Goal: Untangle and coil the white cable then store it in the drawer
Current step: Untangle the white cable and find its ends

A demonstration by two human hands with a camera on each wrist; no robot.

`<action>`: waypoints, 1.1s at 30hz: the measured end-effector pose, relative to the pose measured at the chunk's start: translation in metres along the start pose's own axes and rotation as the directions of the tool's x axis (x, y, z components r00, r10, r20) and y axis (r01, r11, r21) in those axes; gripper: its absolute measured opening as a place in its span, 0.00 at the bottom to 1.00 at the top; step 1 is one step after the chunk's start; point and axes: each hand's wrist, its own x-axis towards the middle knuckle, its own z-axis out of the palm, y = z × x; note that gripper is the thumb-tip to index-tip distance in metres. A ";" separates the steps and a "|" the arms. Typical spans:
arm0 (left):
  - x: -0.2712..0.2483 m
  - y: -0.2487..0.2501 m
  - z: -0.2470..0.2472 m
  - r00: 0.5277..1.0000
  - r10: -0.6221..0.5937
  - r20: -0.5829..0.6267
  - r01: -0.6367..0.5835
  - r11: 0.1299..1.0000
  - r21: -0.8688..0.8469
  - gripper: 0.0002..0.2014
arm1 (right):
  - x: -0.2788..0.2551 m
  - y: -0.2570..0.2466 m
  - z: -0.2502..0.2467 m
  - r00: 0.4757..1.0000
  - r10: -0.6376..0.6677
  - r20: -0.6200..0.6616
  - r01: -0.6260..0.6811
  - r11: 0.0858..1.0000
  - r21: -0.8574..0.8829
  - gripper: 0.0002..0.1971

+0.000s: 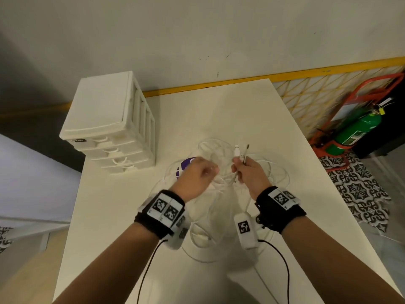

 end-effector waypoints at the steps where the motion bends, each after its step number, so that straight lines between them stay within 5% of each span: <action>1: 0.010 0.005 -0.008 0.994 -0.028 -0.104 0.023 0.999 -0.046 0.09 | 0.004 0.001 -0.007 0.999 -0.007 -0.051 0.008 1.000 0.018 0.09; 3: 0.035 0.016 -0.025 0.976 -0.071 -0.207 0.057 0.996 -0.072 0.09 | 0.013 0.002 -0.020 0.993 -0.015 -0.121 0.023 0.998 0.063 0.10; 8: 0.113 0.014 -0.046 0.980 -0.140 -0.144 0.164 0.971 0.176 0.13 | 0.030 0.013 -0.038 0.973 0.157 -0.167 -0.134 0.981 0.143 0.07; 11: 0.150 -0.006 -0.026 0.980 -0.192 0.060 0.156 0.914 0.373 0.15 | 0.042 0.022 -0.042 0.961 0.153 -0.229 -0.166 0.985 -0.039 0.09; 15: 0.172 -0.032 0.009 0.929 -0.192 0.317 -0.011 0.841 0.541 0.19 | 0.053 0.020 -0.046 0.972 0.006 -0.236 -0.085 0.942 -0.325 0.08; 19: 0.180 -0.052 0.020 0.930 -0.221 0.295 -0.072 0.676 0.733 0.19 | 0.068 0.011 -0.042 0.987 -0.081 -0.138 0.000 0.863 -0.504 0.13; 22: 0.179 -0.058 0.016 0.948 -0.161 0.273 -0.081 0.708 0.701 0.12 | 0.081 0.014 -0.034 0.999 0.016 -0.038 -0.037 0.749 -0.662 0.12; 25: 0.173 -0.060 0.014 0.905 -0.163 0.393 -0.130 0.773 0.621 0.28 | 0.086 0.019 -0.029 0.997 0.063 -0.052 -0.081 0.672 -0.736 0.12; 27: 0.167 -0.058 0.015 0.891 -0.206 0.405 -0.144 0.717 0.682 0.29 | 0.083 0.017 -0.028 0.998 0.037 -0.060 -0.070 0.646 -0.760 0.11; 30: 0.161 -0.056 0.008 0.916 -0.222 0.334 -0.063 0.743 0.666 0.14 | 0.081 0.017 -0.029 0.998 -0.001 -0.060 -0.046 0.635 -0.771 0.06; 33: 0.159 -0.056 -0.003 0.863 -0.346 0.368 0.090 0.822 0.562 0.15 | 0.078 0.021 -0.035 0.998 0.011 -0.062 -0.052 0.709 -0.703 0.09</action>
